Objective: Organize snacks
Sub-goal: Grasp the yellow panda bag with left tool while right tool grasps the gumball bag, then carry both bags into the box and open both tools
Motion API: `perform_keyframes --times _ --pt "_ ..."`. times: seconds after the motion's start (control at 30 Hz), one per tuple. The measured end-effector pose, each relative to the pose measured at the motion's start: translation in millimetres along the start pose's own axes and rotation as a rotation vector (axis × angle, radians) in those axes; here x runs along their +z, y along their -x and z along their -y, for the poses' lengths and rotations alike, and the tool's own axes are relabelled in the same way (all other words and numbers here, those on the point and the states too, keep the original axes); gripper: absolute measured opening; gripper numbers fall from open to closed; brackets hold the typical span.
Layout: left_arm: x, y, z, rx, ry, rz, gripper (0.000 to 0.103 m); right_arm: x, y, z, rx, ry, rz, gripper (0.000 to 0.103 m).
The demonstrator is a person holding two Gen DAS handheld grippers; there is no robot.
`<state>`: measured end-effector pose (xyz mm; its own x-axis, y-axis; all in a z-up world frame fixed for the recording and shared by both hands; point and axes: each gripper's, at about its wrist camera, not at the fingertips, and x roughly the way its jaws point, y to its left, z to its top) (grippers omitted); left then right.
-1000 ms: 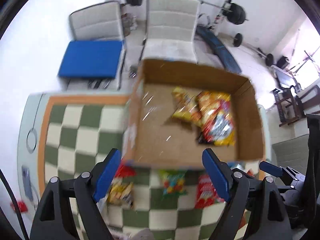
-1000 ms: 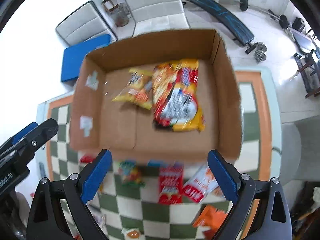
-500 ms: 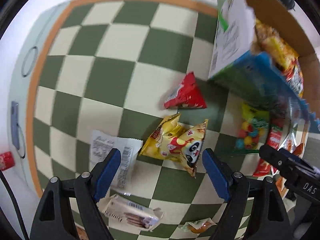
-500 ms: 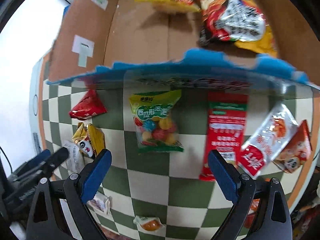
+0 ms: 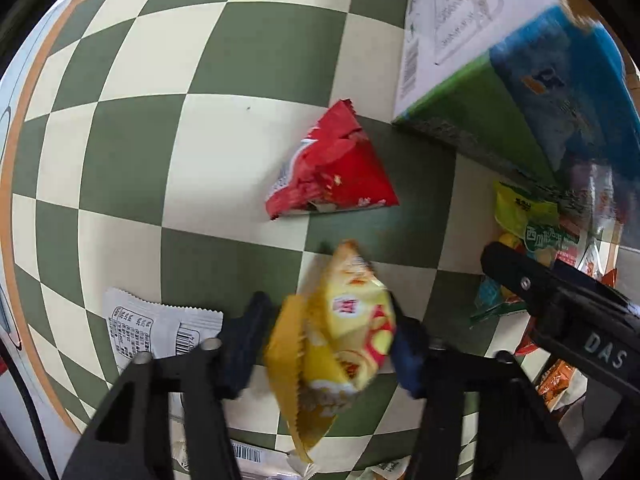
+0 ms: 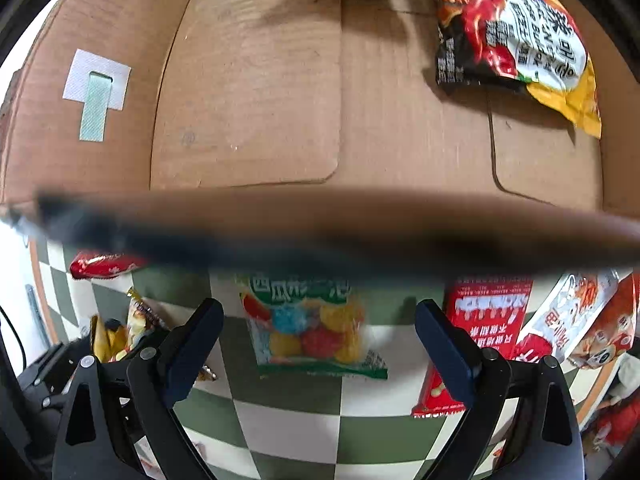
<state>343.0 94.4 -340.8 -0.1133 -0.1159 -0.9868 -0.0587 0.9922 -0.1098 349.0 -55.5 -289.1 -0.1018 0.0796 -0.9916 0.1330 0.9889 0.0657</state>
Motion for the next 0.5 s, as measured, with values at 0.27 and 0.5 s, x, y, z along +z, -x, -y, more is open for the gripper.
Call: perform_keyframes --times 0.27,0.5 --pt "-17.1 3.1 7.2 0.026 0.020 0.009 0.044 -4.3 -6.9 -10.3 -0.050 0.029 -0.019 0.083" --pt "-37.8 7.3 9.3 0.014 0.035 0.024 0.044 -12.1 -4.9 -16.7 -0.046 0.053 0.016 0.059"
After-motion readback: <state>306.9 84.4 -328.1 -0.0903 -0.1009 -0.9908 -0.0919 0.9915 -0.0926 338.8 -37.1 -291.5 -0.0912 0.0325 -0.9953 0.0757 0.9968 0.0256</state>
